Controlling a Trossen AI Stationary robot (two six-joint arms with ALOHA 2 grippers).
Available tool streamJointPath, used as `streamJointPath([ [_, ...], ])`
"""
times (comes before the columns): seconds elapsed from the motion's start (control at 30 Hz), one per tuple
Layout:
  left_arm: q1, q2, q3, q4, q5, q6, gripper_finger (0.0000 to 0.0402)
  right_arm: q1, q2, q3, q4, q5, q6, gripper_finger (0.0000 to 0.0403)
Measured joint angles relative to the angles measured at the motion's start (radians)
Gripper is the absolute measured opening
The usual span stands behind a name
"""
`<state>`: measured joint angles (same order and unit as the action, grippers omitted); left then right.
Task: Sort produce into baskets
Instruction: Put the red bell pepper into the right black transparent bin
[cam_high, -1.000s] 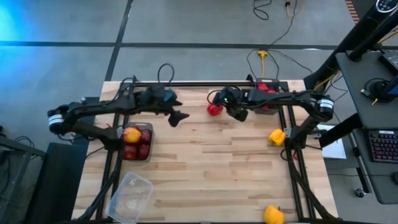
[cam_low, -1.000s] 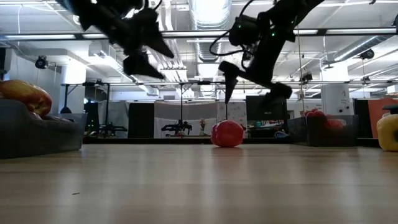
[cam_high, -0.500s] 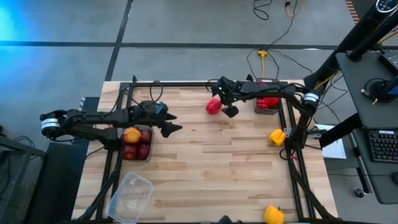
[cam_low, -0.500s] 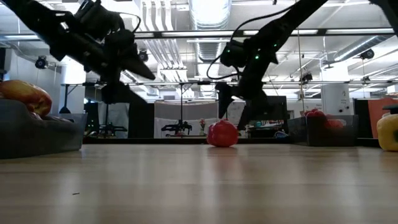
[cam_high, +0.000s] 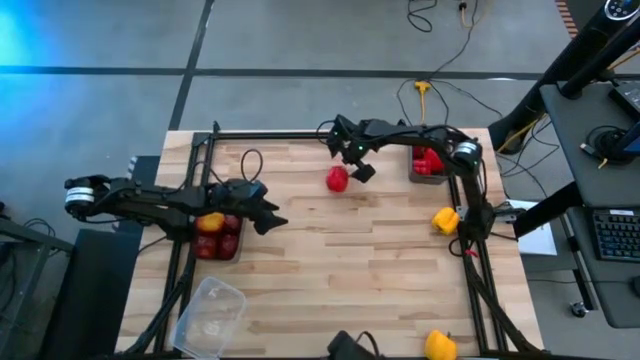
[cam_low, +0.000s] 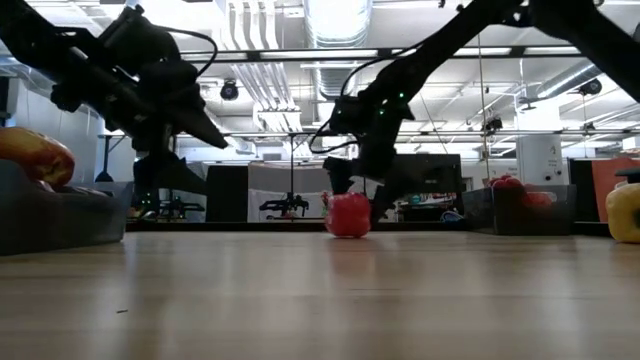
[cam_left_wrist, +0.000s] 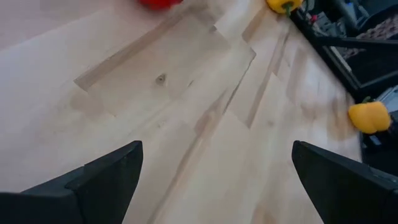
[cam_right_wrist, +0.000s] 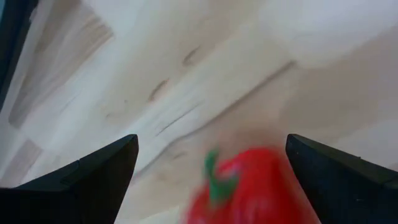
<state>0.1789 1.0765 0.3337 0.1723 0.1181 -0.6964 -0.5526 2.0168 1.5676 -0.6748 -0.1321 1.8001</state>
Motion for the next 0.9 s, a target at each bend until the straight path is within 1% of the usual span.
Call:
streamJointPath([
  [0.07,-0.009,0.0,-0.002,0.018,-0.001,-0.014,0.0393,-0.001,0.025,0.035,0.001,-0.026,-0.029,0.04],
  [0.17,-0.009,-0.001,-0.001,0.028,-0.002,-0.021,0.0393,-0.004,0.044,0.082,-0.014,-0.025,-0.115,0.04],
  [0.23,-0.009,-0.004,0.002,0.028,-0.008,-0.021,0.0393,-0.01,0.048,0.115,-0.072,-0.026,-0.192,0.04],
  [0.3,-0.009,-0.006,0.012,0.03,-0.043,-0.024,0.0393,-0.017,0.044,0.147,-0.167,-0.017,-0.297,0.04],
  [0.4,-0.009,-0.008,0.027,0.029,-0.114,-0.028,0.0393,-0.019,0.032,0.2,-0.288,0.004,-0.558,0.04],
  [0.53,-0.008,-0.008,0.058,0.029,-0.181,0.021,0.0393,0.011,0.022,0.297,-0.428,0.009,-1.011,0.04],
  [0.6,-0.008,-0.009,0.075,0.027,-0.185,0.064,0.0393,0.052,0.022,0.347,-0.469,0.008,-1.172,0.04],
  [0.63,-0.008,-0.009,0.085,0.027,-0.185,0.08,0.0393,0.073,0.022,0.371,-0.486,0.004,-1.215,0.04],
  [0.7,-0.008,-0.01,0.104,0.019,-0.186,0.09,0.0393,0.109,0.02,0.403,-0.492,0.0,-1.223,0.04],
  [0.73,-0.008,-0.009,0.115,0.01,-0.188,0.091,0.0393,0.124,0.019,0.41,-0.484,0.007,-1.192,0.04],
  [0.77,-0.008,-0.009,0.126,-0.003,-0.189,0.093,0.0393,0.138,0.019,0.411,-0.473,0.033,-1.117,0.04],
  [0.83,-0.008,-0.009,0.148,-0.035,-0.206,0.102,0.0393,0.157,0.022,0.407,-0.466,0.087,-0.892,0.04],
  [0.9,-0.008,-0.01,0.169,-0.074,-0.224,0.116,0.0393,0.171,0.032,0.404,-0.464,0.112,-0.681,0.04],
])
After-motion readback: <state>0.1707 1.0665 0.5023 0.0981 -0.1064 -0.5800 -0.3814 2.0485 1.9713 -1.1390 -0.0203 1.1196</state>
